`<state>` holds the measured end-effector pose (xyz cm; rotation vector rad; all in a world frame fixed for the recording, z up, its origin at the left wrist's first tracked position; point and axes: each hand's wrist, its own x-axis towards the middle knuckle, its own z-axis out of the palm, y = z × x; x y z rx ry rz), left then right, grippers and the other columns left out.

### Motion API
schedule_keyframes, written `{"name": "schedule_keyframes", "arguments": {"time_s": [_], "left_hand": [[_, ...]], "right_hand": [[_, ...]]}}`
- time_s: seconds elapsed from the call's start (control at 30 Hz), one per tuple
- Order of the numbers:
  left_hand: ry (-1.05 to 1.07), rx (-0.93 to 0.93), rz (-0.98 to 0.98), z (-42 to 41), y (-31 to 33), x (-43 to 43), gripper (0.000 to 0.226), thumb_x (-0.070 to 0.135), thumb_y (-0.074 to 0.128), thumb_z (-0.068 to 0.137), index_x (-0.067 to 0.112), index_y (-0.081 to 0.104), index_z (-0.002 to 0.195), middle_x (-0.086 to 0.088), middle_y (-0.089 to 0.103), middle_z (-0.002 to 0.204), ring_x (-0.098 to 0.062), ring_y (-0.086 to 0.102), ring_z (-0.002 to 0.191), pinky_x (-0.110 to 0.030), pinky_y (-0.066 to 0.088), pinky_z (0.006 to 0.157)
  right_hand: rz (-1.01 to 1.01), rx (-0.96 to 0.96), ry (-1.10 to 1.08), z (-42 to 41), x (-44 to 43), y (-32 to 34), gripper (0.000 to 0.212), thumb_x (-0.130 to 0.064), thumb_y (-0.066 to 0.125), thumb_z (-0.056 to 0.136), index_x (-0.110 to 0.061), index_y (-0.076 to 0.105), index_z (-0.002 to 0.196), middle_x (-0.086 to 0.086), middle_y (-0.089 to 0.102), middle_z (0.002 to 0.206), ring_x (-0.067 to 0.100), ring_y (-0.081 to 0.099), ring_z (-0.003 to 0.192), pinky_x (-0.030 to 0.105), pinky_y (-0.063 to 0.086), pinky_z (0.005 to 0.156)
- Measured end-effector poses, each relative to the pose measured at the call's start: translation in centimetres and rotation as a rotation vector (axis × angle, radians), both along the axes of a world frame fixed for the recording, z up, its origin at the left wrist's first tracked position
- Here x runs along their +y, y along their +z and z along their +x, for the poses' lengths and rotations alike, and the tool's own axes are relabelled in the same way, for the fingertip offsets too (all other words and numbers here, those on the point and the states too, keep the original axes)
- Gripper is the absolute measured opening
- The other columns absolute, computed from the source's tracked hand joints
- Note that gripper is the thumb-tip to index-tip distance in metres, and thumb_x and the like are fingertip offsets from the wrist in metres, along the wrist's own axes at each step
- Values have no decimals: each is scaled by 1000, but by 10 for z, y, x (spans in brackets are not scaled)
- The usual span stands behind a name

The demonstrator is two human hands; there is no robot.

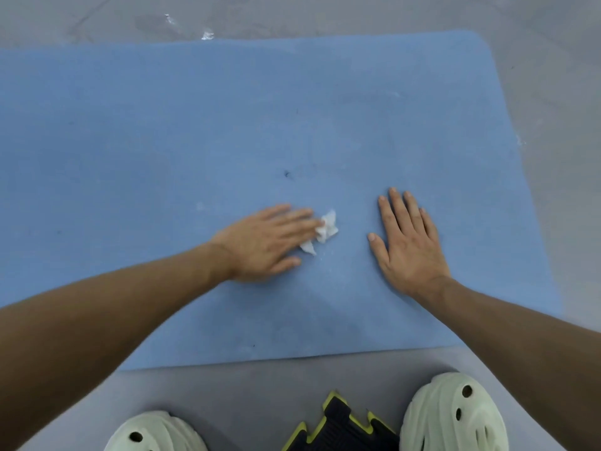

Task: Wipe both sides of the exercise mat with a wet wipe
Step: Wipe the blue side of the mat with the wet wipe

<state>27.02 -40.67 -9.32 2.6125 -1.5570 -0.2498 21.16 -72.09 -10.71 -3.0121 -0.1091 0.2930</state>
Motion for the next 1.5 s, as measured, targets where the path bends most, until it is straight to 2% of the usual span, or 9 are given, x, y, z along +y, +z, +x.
{"name": "schedule_keyframes", "arguments": {"time_s": [0.27,0.53,0.67,0.8,0.93,1.03,1.17,1.33,1.5], "left_hand": [[672,89,172,49,18,-8,82,63,10,99,14,15,165,4,12,173,-19,6,159,-45,7,128],[293,174,-106,-19,-4,-75,75,46,35,97,4,32,159,-10,26,169,-27,12,159,-41,16,129],[390,371,-226,-39,1,-104,83,29,42,84,10,24,162,-2,17,171,-16,-1,160,-29,-6,127],[421,543,-374,-34,10,-118,86,30,48,80,8,28,161,-4,22,169,-11,6,158,-25,0,127],[436,744,-525,-32,15,-127,63,30,54,79,7,63,137,-3,40,159,0,21,146,-15,12,121],[530,920,-636,-22,23,-133,30,14,53,75,16,77,94,-2,46,152,1,42,137,-21,32,115],[671,674,-782,1,23,-121,18,17,49,79,17,67,81,2,51,136,2,49,129,-26,43,103],[758,274,-579,14,7,-85,45,11,43,84,12,62,125,-1,46,151,-20,42,141,-38,38,115],[753,143,-226,1,-20,-70,61,32,30,101,14,33,160,-1,22,171,-20,11,159,-42,8,129]], "right_hand": [[2,9,-3,-1,0,0,72,-56,11,104,-22,2,167,-4,-8,174,16,-12,160,37,-7,128],[75,-19,3,1,-4,2,75,-59,20,102,-20,14,166,-2,7,174,17,1,160,34,-1,127],[168,-29,52,-8,-14,6,79,-59,32,101,-21,10,166,-4,8,174,8,-1,158,35,6,127],[208,-31,106,-30,-14,6,84,-59,42,100,-20,10,166,-2,8,174,12,5,160,41,15,128],[247,-31,4,-41,-12,7,89,-67,37,98,-21,4,166,-6,1,173,8,-2,159,37,8,129],[243,-32,11,-43,-16,13,90,-70,40,97,-30,-1,166,-1,0,174,14,0,160,39,8,127],[198,10,119,-42,-12,19,85,-76,37,96,-43,-2,164,8,-10,174,25,-6,161,44,8,126],[141,-24,246,-26,21,22,77,-74,39,99,-44,12,164,16,-7,173,29,-9,160,43,4,129],[85,38,179,-20,47,14,78,-74,24,101,-31,17,166,8,-8,174,22,-11,160,46,5,130]]}}
